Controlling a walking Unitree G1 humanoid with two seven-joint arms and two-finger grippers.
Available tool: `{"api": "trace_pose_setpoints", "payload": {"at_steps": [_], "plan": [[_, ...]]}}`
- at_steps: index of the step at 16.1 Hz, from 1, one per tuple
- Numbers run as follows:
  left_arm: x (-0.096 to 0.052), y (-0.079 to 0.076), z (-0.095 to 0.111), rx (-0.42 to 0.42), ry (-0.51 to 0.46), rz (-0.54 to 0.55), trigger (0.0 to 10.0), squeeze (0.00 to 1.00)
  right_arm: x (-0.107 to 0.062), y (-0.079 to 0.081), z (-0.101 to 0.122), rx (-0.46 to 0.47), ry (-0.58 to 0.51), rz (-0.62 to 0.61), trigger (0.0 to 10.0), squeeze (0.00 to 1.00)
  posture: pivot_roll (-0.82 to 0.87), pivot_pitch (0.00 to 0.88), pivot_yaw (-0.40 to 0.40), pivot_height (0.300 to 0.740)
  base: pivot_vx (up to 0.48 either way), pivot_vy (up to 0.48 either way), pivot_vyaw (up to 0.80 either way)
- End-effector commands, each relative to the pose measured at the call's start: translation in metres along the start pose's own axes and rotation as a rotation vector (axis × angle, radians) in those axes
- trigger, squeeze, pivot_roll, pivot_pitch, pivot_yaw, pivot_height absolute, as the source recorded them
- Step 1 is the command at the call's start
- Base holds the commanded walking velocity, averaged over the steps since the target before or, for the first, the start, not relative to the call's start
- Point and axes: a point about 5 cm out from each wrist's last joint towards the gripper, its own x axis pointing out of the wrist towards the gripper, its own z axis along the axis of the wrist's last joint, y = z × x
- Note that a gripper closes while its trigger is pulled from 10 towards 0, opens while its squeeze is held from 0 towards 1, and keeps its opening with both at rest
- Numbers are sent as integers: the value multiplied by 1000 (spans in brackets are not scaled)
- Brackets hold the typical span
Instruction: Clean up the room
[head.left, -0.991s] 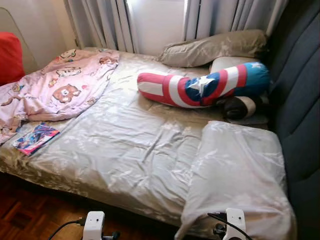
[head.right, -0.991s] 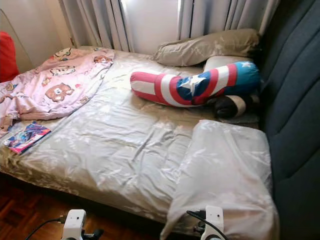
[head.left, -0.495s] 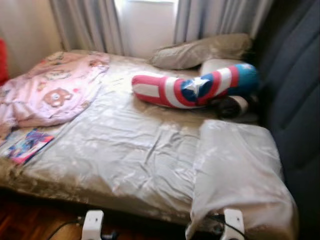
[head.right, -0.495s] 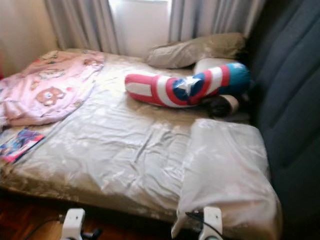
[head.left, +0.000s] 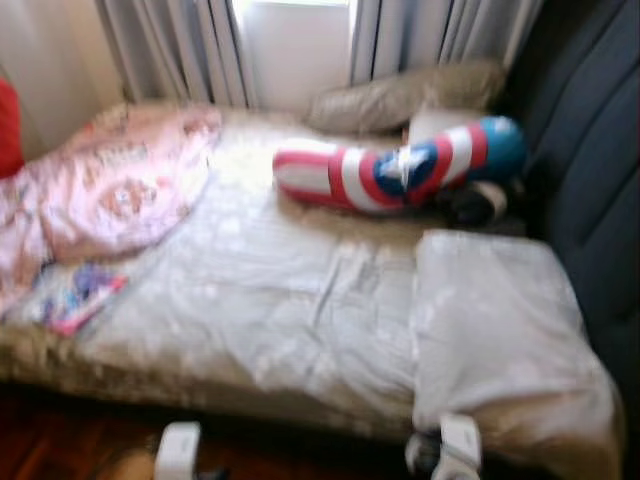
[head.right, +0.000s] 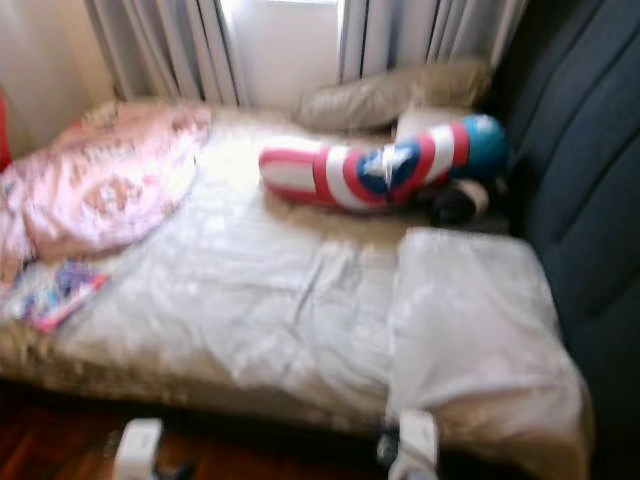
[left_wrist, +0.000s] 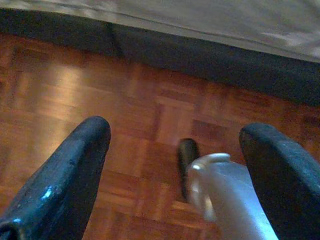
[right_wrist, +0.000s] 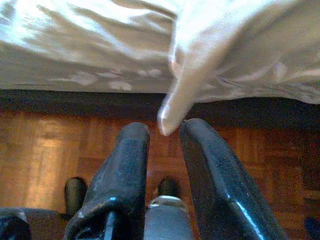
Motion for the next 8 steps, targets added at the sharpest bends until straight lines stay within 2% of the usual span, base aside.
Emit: {"api": "trace_pose_setpoints", "payload": {"at_steps": [1, 8], "plan": [[2, -8, 2, 1, 0, -19, 10000, 0, -1, -13, -3, 6, 9, -38, 10000, 0, 30, 5, -6, 740, 0, 446, 0], [2, -7, 1, 0, 3, -18, 10000, 0, -2, -15, -5, 4, 19, -41, 10000, 0, 30, 9, -6, 740, 0, 445, 0]]}}
